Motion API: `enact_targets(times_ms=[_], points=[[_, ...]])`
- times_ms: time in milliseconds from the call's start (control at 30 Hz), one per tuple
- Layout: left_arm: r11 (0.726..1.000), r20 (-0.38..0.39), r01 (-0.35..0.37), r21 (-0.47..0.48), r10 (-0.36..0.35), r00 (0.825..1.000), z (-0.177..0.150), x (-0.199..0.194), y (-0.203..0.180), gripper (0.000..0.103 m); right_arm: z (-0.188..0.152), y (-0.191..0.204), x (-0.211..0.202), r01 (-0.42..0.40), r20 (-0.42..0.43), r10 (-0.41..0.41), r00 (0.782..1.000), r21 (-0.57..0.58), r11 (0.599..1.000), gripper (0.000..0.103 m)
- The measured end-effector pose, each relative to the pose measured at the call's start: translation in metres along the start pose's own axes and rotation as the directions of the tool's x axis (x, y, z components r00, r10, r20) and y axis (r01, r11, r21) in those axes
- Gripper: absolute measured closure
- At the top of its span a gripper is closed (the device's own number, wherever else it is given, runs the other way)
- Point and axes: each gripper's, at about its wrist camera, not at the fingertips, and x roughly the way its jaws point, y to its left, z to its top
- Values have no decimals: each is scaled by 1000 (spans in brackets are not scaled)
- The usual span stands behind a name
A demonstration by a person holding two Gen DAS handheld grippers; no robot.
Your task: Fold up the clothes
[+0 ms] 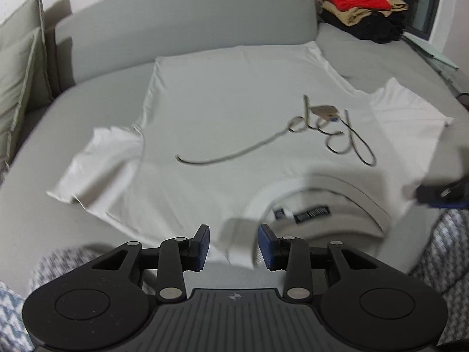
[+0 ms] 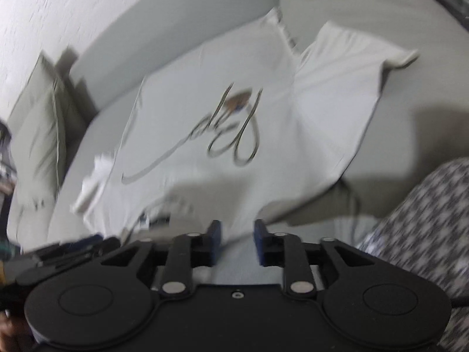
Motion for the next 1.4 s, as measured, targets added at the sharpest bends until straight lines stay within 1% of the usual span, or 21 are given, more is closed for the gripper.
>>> enact_targets(times_ms=[33,67,133,200,267,333,367,400,467,533,633,667,700,767,833,933,1067,1167,1267,1333,1400], points=[[1000,-1,-11,-7,11,1000,4,2,1,67,4,-5,-2,2,24,-2,1000,23,1000,60],[1000,1,-11,-17,12,1000,7,2,2,67,9,-10,-5,2,50,-4,999,49,999,56],[999,8,3,-35,-2,1000,11,2,3,65,20,-26,-14,-7,122,-7,993,117,993,38],[999,12,21,-42,-20,1000,12,2,3,65,32,-47,-24,-27,197,-13,980,197,980,37],[999,10,30,-42,-30,1000,11,2,2,64,47,-72,-34,-52,268,-30,963,293,955,37],[999,6,31,-39,-31,1000,10,4,1,64,59,-98,-43,-72,330,-61,942,376,924,45],[999,3,31,-42,-30,1000,9,4,1,64,65,-111,-44,-76,342,-78,936,415,907,48],[999,0,30,-44,-30,1000,9,5,1,64,70,-122,-44,-81,351,-92,932,449,890,55],[998,-7,29,-49,-30,1000,7,6,1,64,74,-134,-38,-95,342,-87,936,483,871,60],[999,-8,27,-47,-27,1000,7,6,1,63,79,-146,-31,-109,333,-81,940,516,849,69],[999,-9,25,-44,-25,1000,7,6,0,63,85,-165,-21,-129,319,-72,945,565,815,78],[999,-9,24,-45,-25,1000,7,6,0,63,87,-170,-18,-134,316,-69,946,577,805,79],[999,-9,24,-46,-25,1000,7,6,0,63,89,-170,-15,-133,318,-69,946,573,809,80],[999,-8,24,-48,-25,1000,7,6,0,63,92,-168,-8,-118,313,-81,946,567,816,88],[998,-7,23,-50,-24,1000,7,5,1,63,95,-167,-5,-109,315,-89,945,561,820,98],[998,-7,24,-61,-24,1000,5,5,4,63,98,-158,-6,-81,339,-121,933,524,848,100],[996,-7,30,-78,-31,1000,3,7,9,63,103,-135,-12,-39,394,-160,905,453,891,100],[995,-7,36,-90,-36,999,2,8,11,63,111,-102,-16,9,429,-155,890,324,946,100],[994,-6,41,-101,-42,999,0,9,14,63,116,-59,-14,86,447,-141,883,140,986,100],[993,-5,45,-111,-46,999,-2,10,17,63,116,-28,-9,137,449,-126,885,7,991,100],[992,-8,47,-121,-48,999,-4,12,21,63,107,2,0,186,434,-110,894,-138,973,100]])
